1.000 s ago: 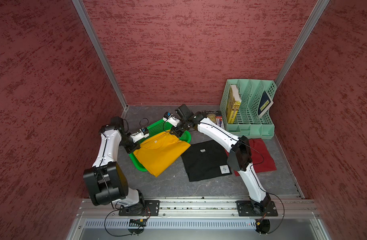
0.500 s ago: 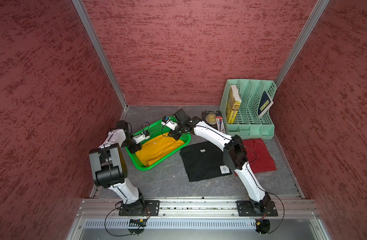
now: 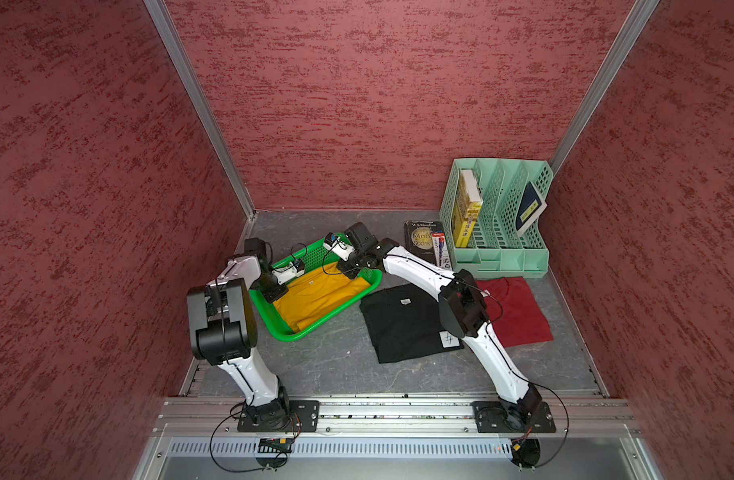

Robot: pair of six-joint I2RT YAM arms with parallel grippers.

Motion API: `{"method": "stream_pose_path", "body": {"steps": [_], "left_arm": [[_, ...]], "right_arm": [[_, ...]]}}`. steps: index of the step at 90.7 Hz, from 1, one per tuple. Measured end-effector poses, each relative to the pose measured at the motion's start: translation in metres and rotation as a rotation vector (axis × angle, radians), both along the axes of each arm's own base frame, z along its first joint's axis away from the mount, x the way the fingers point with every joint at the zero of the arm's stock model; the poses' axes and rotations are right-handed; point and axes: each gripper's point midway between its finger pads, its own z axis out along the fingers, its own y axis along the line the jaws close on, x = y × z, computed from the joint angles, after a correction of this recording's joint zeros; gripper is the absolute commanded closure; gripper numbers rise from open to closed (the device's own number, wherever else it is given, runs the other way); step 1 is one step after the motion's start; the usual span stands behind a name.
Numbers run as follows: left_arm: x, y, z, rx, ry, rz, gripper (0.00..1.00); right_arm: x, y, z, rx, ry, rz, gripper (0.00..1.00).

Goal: Put the folded t-shirts into the basket
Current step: Place the T-shirt in the bin.

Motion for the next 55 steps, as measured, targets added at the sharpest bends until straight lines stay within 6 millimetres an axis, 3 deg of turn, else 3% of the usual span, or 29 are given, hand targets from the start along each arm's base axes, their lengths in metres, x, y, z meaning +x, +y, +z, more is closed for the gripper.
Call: {"method": "stream_pose_path", "body": {"steps": [14, 22, 33, 55], "left_arm": [[0.008, 0.002, 0.005, 0.001, -0.025, 0.022, 0.75], [0.013, 0.001, 0.011, -0.004, -0.054, 0.033, 0.58], [0.020, -0.002, 0.022, -0.004, -0.099, 0.045, 0.56], [0.032, -0.013, 0.037, -0.003, -0.140, 0.046, 0.51]], "right_arm": [[0.011, -0.002, -0.003, -0.009, -0.021, -0.052, 0.87], [0.021, -0.003, 0.000, -0.006, -0.042, -0.094, 0.82], [0.033, -0.009, 0.002, -0.005, -0.057, -0.150, 0.65], [0.035, -0.012, 0.007, 0.037, -0.002, -0.213, 0.61]]}}
